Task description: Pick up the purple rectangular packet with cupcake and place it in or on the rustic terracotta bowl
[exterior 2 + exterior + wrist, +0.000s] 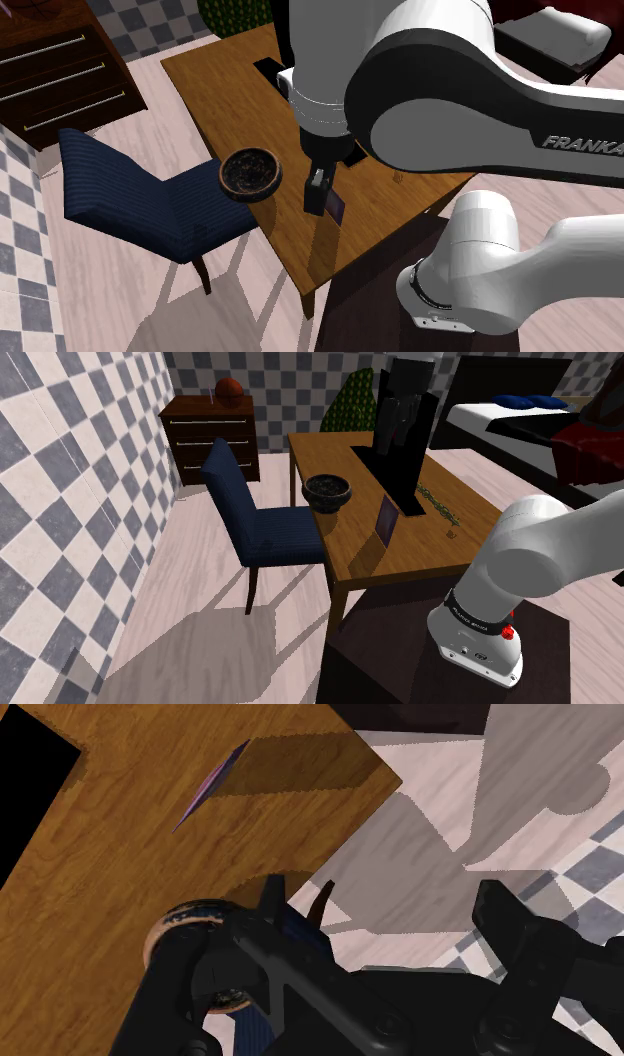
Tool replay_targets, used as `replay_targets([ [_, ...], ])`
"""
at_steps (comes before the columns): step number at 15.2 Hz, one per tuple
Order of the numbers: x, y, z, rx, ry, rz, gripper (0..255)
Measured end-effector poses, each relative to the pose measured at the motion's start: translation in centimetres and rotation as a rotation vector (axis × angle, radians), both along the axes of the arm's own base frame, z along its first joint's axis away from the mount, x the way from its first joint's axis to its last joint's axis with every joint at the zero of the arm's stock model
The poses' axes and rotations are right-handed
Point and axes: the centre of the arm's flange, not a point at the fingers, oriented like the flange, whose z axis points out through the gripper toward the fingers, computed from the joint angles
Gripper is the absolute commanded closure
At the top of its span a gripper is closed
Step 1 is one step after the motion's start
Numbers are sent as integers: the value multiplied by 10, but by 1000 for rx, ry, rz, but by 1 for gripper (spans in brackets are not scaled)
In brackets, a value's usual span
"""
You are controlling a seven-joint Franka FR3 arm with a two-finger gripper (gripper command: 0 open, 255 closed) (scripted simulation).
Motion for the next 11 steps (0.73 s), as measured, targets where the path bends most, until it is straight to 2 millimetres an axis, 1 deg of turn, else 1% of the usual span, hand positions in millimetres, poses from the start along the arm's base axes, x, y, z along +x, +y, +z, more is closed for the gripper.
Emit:
replay_targets([
  [1,0,0,0,0,0,0,0],
  [3,4,-8,-13,-2,10,-50,0],
  [5,10,-21,-32,-5,24,-125,0],
  [7,15,-33,-56,-10,40,-207,0],
  [9,16,-47,-80,-13,55,-290,0],
  [11,18,-61,-99,-17,71,-373,0],
])
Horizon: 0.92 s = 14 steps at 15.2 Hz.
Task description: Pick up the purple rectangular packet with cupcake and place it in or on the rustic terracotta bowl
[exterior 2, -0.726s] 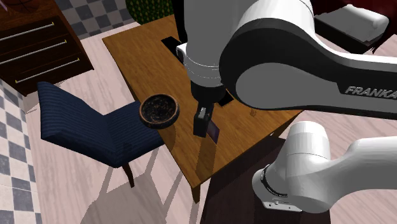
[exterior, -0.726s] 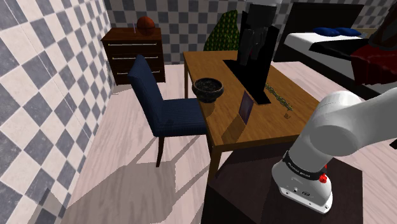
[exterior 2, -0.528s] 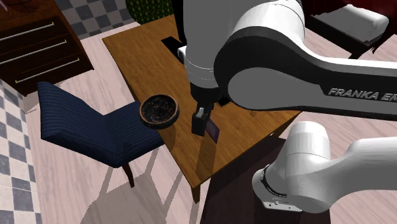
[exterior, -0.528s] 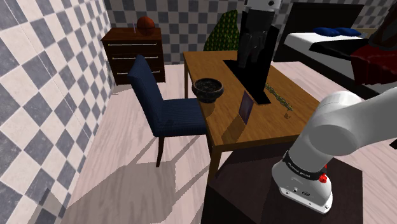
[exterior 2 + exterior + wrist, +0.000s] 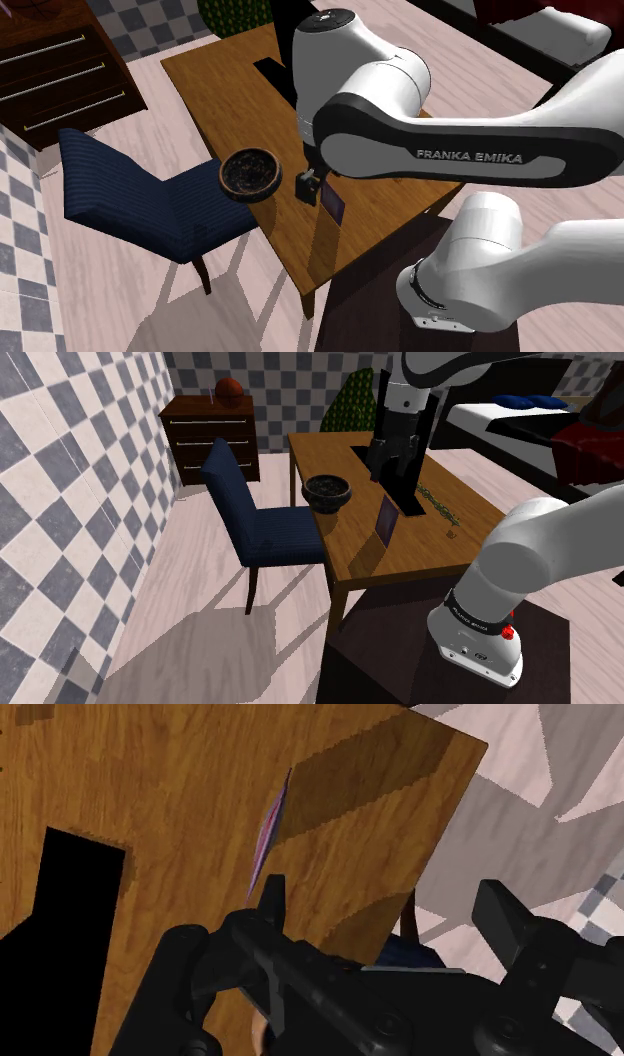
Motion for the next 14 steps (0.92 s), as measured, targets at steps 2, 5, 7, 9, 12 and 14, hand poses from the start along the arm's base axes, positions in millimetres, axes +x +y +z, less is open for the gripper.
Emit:
replay_targets([
  [2,-1,-15,-25,-4,16,-84,0],
  [5,-6,-36,-58,-10,39,-209,0],
  [7,-7,-51,-79,-14,56,-293,0],
  [9,-12,-58,-91,-16,62,-333,0],
  [12,-16,-59,-106,-17,64,-345,0],
  [14,-17,-58,-118,-17,64,-347,0],
])
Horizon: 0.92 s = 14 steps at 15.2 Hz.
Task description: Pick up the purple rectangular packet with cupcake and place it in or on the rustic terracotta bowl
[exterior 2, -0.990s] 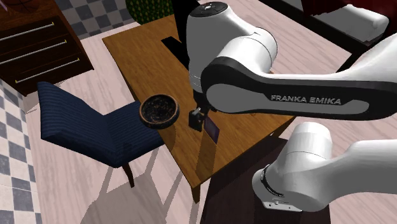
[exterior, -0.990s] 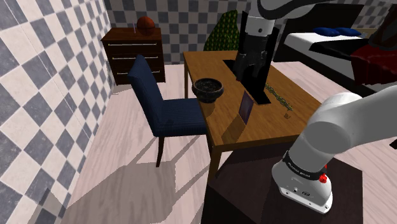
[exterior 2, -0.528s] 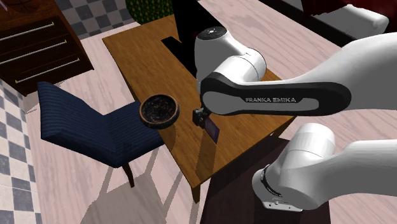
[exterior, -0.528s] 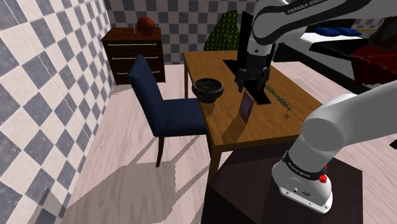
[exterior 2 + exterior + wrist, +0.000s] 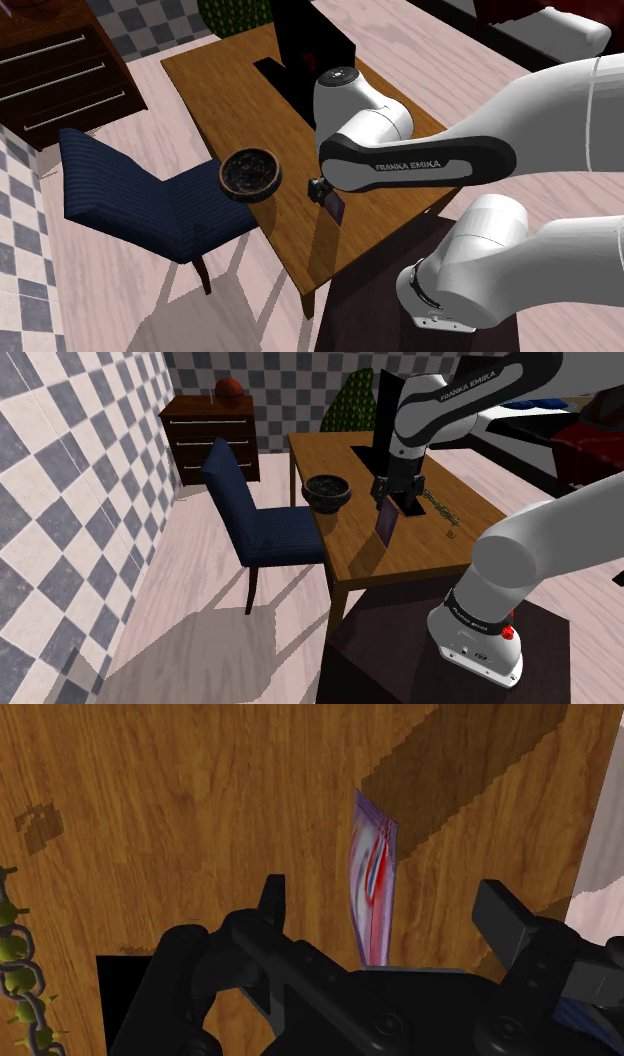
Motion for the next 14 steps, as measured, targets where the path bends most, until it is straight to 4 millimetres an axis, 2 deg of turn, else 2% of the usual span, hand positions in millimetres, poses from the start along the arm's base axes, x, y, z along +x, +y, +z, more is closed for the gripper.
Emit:
replay_targets([
  [2,0,0,-10,0,0,0,0],
  [8,0,0,-13,0,0,-1,0],
  [9,0,0,-13,0,0,-1,255],
  [14,1,0,-13,0,-1,-1,255],
])
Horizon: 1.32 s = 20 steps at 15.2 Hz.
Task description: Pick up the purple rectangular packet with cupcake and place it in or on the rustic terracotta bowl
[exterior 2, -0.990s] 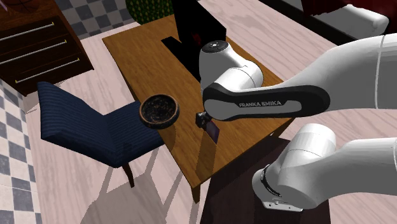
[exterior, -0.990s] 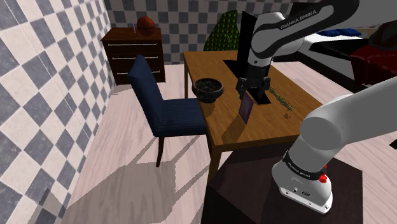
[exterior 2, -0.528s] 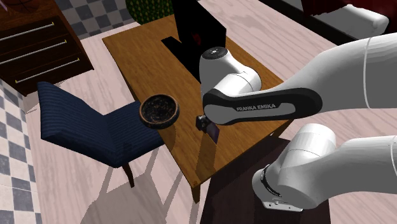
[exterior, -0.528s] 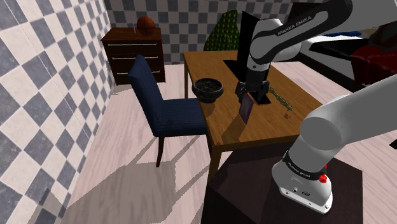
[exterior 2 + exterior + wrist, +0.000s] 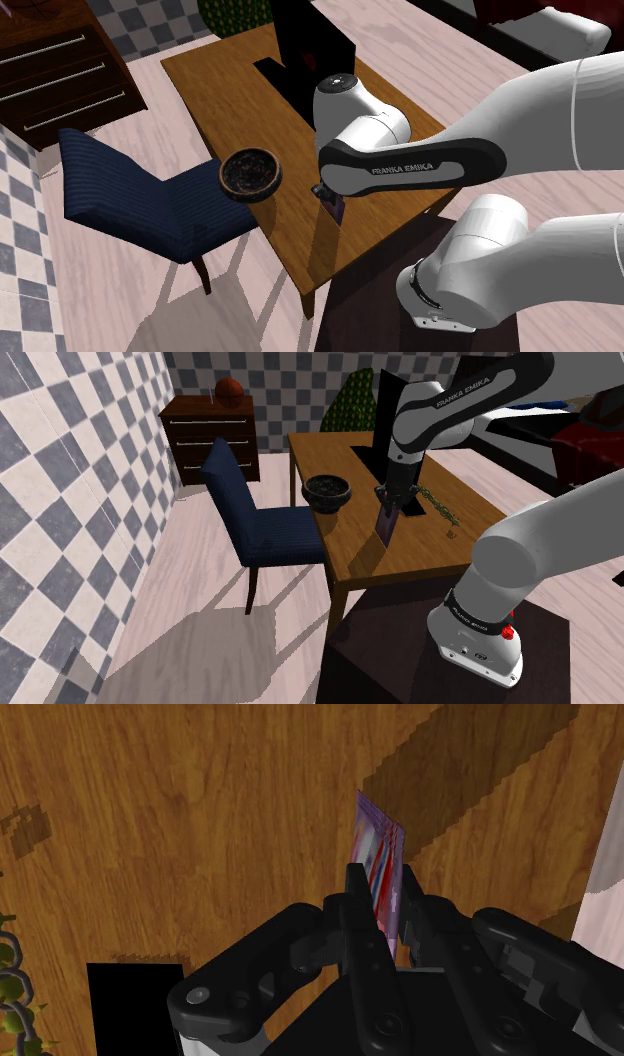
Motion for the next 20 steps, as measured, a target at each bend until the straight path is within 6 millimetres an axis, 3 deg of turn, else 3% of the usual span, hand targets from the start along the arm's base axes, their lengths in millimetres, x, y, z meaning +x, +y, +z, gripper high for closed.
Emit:
replay_targets([
  [7,0,0,6,0,0,0,255],
  [20,1,-1,73,0,0,0,255],
])
